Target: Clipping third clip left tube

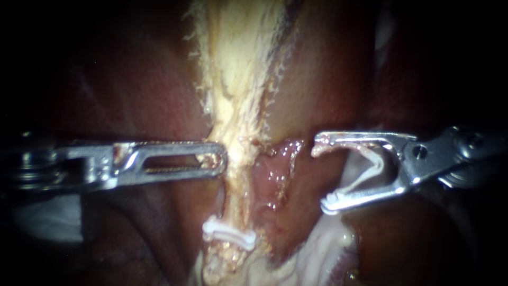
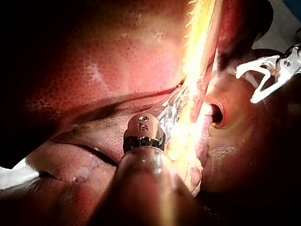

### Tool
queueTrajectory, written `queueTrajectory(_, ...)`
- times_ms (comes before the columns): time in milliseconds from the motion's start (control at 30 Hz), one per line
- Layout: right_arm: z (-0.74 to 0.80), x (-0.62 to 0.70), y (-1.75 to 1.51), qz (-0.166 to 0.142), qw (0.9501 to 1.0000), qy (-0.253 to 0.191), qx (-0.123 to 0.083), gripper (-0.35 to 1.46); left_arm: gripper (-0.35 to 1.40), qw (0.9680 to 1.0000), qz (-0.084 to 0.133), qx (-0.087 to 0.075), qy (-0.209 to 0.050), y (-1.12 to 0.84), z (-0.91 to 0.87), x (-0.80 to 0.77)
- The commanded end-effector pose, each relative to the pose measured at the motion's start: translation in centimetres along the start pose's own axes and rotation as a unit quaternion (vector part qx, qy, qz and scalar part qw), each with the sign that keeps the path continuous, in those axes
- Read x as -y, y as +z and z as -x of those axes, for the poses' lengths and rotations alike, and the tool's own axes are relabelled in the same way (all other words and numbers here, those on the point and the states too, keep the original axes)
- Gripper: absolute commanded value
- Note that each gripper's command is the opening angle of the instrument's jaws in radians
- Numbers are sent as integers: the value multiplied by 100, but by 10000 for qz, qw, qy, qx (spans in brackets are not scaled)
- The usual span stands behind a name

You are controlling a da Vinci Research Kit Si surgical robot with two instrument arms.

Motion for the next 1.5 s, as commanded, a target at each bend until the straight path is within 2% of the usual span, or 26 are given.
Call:
queueTrajectory(33,1,1,0,14,10000,-1,7,60,-35,10000,-1,-4,0,-1,0,0)
queueTrajectory(167,8,6,6,-2,10000,-32,4,60,-35,10000,-31,-51,-11,-17,3,4)
queueTrajectory(300,18,11,22,-101,9998,154,97,60,-35,10000,34,-2,-26,-43,8,6)
queueTrajectory(433,32,15,45,-179,9989,392,179,60,-35,10000,86,19,-35,-60,11,7)
queueTrajectory(633,63,15,91,-319,9972,622,250,60,-35,9999,86,38,-41,-65,9,9)
queueTrajectory(833,94,6,132,-373,9956,812,275,60,-35,9999,89,41,-43,-67,8,10)
queueTrajectory(1000,113,-1,155,-382,9946,885,391,60,-35,9999,90,42,-45,-69,7,11)
queueTrajectory(1200,121,-10,168,-369,9942,910,433,60,-35,9999,93,45,-47,-70,5,13)
queueTrajectory(1500,117,-14,190,-491,9934,951,402,60,-35,9999,88,61,-54,-71,4,16)
